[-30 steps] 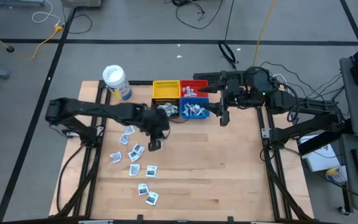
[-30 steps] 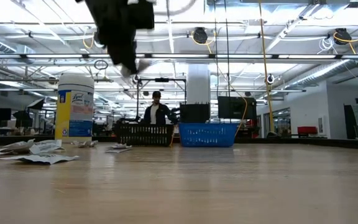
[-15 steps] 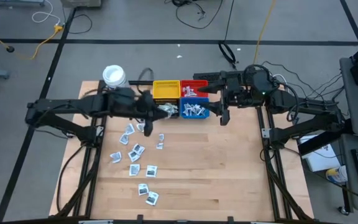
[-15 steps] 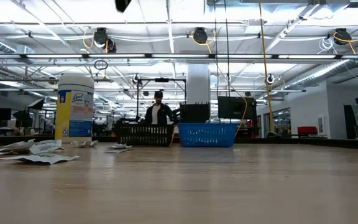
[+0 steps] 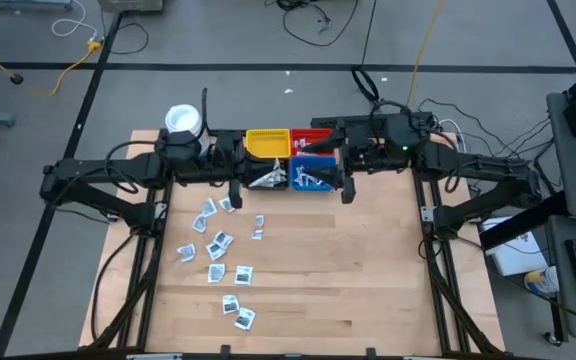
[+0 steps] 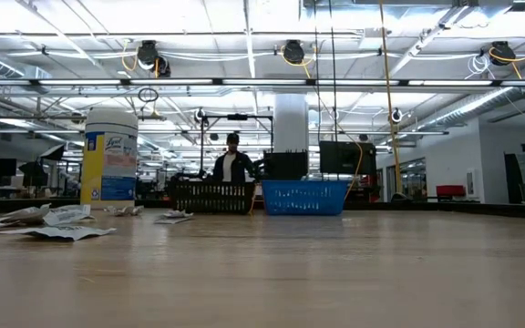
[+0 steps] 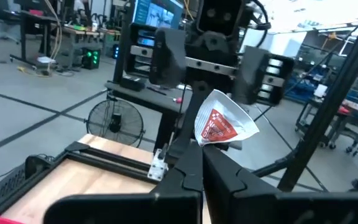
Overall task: Pick & Place First Aid Supplies
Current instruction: Put the orange ointment pack into the red basket
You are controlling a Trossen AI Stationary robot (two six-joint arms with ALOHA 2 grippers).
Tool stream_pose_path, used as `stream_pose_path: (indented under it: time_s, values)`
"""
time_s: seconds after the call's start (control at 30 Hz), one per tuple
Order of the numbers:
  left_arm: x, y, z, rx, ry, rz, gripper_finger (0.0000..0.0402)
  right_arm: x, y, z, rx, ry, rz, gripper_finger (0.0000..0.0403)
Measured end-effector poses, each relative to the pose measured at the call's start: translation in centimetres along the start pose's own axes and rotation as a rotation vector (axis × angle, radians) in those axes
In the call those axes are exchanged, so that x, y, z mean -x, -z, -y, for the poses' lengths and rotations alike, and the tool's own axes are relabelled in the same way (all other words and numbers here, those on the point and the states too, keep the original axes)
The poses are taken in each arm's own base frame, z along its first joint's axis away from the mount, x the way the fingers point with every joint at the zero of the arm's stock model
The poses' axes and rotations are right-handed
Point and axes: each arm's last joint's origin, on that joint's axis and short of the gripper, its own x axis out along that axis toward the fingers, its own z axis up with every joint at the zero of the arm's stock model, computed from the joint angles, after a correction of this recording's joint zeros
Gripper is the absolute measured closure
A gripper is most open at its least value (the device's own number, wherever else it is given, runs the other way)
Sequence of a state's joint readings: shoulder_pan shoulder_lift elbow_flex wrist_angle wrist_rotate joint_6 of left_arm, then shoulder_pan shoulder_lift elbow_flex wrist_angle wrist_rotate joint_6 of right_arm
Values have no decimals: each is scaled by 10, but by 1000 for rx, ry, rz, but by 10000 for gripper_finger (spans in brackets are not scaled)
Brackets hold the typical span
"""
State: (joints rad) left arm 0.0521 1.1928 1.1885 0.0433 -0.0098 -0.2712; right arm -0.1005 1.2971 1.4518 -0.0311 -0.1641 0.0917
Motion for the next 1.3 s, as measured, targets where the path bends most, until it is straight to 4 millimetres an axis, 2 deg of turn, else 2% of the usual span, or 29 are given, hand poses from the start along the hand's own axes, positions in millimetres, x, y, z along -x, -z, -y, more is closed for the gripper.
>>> stream_pose_path:
  time_s: [0.13, 0.43, 0.8, 1.1, 1.2, 1.3]
  values:
    - [-2, -2, 0, -2, -24, 6, 401, -13, 3, 0, -11, -31, -17, 174]
    - [-22, -8, 0, -33, -47, -59, 401, -33, -1, 0, 8, -66, -8, 176]
    - [-27, -9, 0, -41, -20, -71, 402, -35, 4, 1, 24, -69, -48, 242]
    - [-27, -8, 2, -38, -13, -73, 402, -34, 8, 2, 64, -26, -82, 254]
    - [-27, -9, 2, -39, -9, -71, 401, -35, 9, 3, 71, -22, -87, 288]
    - [-27, -9, 2, -41, -6, -68, 401, -35, 7, 3, 91, -22, -73, 353]
